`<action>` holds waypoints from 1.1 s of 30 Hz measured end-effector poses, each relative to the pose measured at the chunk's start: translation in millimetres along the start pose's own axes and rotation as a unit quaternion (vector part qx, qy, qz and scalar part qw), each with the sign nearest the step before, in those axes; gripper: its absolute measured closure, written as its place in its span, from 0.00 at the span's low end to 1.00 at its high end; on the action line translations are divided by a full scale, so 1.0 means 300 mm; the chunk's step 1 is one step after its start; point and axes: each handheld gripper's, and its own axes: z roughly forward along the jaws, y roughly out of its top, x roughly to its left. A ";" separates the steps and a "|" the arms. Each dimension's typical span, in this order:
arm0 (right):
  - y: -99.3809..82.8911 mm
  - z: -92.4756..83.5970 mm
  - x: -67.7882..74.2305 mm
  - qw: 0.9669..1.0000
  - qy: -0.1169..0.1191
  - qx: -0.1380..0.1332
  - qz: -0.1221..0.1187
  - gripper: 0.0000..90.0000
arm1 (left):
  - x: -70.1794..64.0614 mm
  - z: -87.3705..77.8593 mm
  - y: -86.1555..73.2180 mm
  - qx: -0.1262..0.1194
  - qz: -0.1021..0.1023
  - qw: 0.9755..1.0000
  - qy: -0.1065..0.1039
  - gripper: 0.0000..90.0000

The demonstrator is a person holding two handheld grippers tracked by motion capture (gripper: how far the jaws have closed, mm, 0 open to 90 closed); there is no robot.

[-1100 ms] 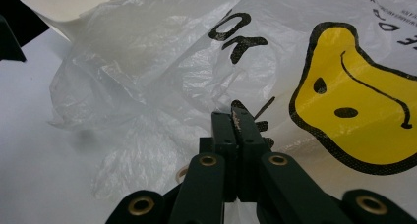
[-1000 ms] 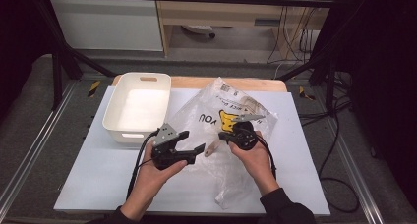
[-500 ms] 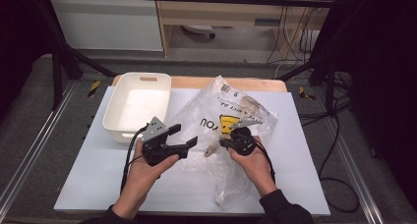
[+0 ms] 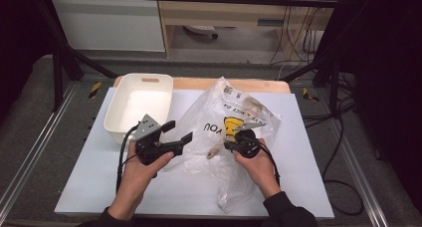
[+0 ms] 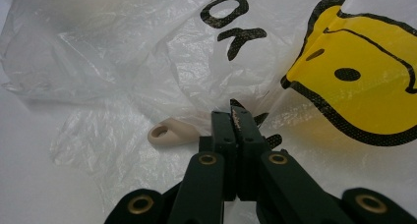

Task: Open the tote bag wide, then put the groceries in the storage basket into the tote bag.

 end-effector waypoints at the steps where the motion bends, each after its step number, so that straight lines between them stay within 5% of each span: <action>1: -0.001 0.000 -0.002 1.000 0.001 -0.001 0.001 1.00 | 0.001 -0.003 0.003 -0.001 0.002 1.000 0.001 0.29; 14: -0.016 0.005 0.010 1.000 0.000 0.009 -0.009 0.98 | 0.082 -0.036 -0.004 0.009 0.005 0.999 0.040 0.29; 24: -0.032 -0.053 0.022 1.000 0.013 -0.014 -0.001 0.55 | 0.124 -0.058 -0.050 0.023 0.003 0.998 0.062 0.29; 33: -0.043 -0.080 0.040 1.000 0.010 -0.017 -0.014 0.42 | 0.138 -0.071 -0.095 0.040 0.004 0.997 0.072 0.29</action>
